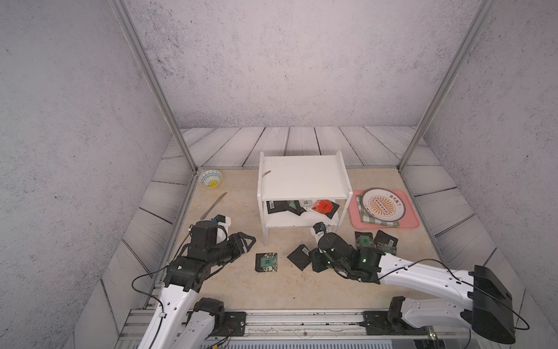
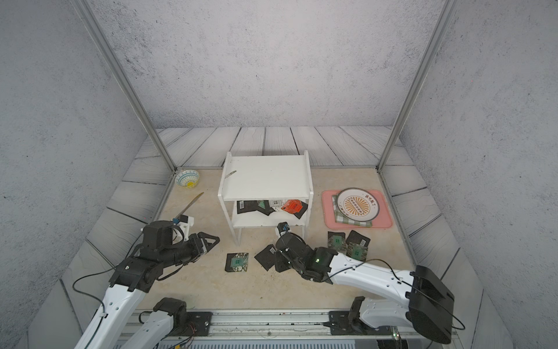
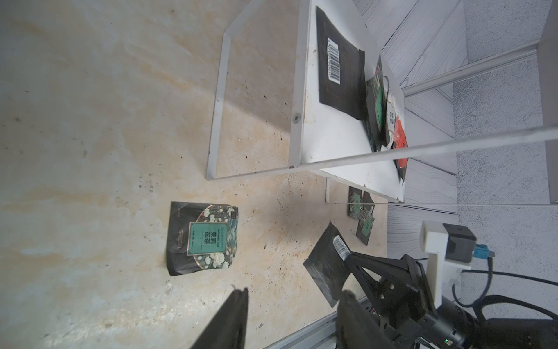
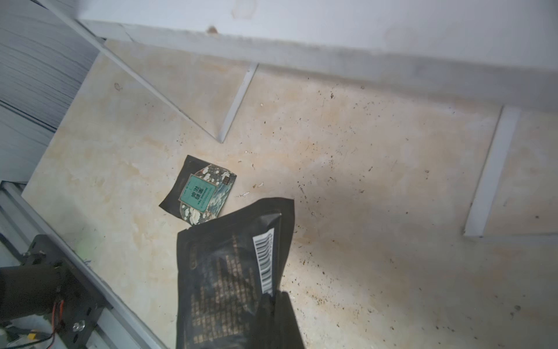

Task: Remove the tea bags from the shelf
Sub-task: Place the tea bag at the center of the board.

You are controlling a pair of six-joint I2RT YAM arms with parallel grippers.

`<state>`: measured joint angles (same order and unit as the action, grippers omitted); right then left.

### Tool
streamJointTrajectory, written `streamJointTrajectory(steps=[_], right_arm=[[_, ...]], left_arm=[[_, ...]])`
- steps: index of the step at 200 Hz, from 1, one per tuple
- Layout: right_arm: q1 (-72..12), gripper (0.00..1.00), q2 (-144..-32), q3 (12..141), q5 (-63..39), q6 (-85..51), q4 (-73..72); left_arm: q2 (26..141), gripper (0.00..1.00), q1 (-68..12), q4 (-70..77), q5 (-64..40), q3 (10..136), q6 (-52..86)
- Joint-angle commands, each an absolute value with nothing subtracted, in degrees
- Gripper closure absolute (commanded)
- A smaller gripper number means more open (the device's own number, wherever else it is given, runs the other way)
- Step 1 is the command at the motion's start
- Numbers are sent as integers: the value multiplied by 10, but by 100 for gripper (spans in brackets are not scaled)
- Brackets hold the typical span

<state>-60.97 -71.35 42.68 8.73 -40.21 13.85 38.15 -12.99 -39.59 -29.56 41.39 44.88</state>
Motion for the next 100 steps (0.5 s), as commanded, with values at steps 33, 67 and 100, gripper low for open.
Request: streamJointTrajectory(steps=[33,67,100], right_arm=[[-626,98,-806,432,136,-451,55],[-630,98,-857,438,150,-486,36],[-635,98,-897,449,165,-508,29]], left_arm=[[376,48,-134,-386,-290,401,447],[377,48,-134,-385,-289,402,446],[379,48,-133,-385,-288,401,446]])
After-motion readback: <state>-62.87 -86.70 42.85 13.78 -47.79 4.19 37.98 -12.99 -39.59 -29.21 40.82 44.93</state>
